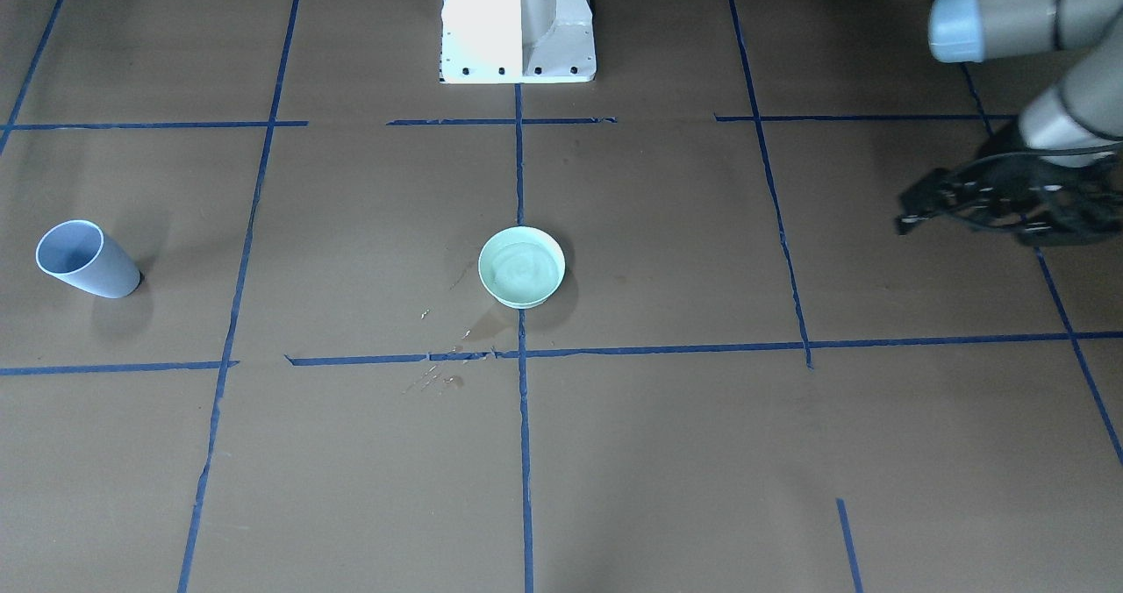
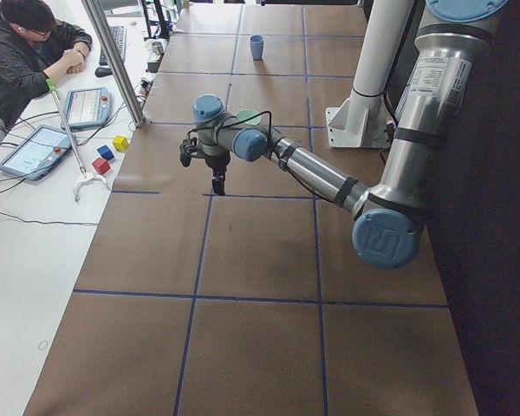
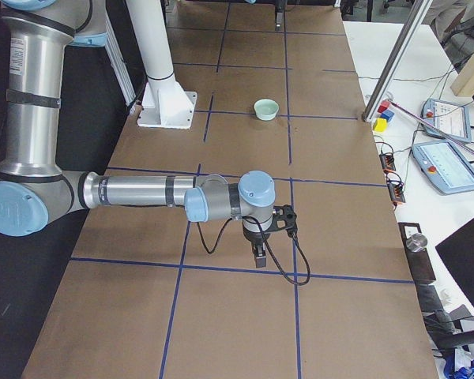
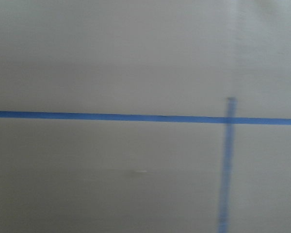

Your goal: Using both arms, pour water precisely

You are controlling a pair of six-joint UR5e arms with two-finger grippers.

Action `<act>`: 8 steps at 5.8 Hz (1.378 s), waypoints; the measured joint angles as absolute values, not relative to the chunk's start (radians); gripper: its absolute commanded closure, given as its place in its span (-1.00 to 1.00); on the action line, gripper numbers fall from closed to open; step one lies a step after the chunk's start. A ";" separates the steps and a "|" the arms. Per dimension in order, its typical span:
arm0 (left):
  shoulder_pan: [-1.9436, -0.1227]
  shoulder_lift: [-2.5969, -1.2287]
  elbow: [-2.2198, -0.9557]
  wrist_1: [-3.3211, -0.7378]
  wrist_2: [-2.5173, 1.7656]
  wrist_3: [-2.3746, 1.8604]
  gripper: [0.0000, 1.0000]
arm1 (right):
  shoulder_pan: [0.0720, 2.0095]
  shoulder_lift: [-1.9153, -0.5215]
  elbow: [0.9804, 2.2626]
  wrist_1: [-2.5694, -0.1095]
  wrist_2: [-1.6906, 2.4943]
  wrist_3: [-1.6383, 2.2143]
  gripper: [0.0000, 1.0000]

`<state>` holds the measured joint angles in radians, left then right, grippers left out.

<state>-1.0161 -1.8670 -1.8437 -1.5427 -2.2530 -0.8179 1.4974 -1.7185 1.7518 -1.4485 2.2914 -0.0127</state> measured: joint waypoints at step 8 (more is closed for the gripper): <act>-0.576 -2.326 -1.491 -1.710 -1.955 -1.412 -0.90 | 1.497 -1.715 1.753 -1.448 2.290 -0.017 -1.00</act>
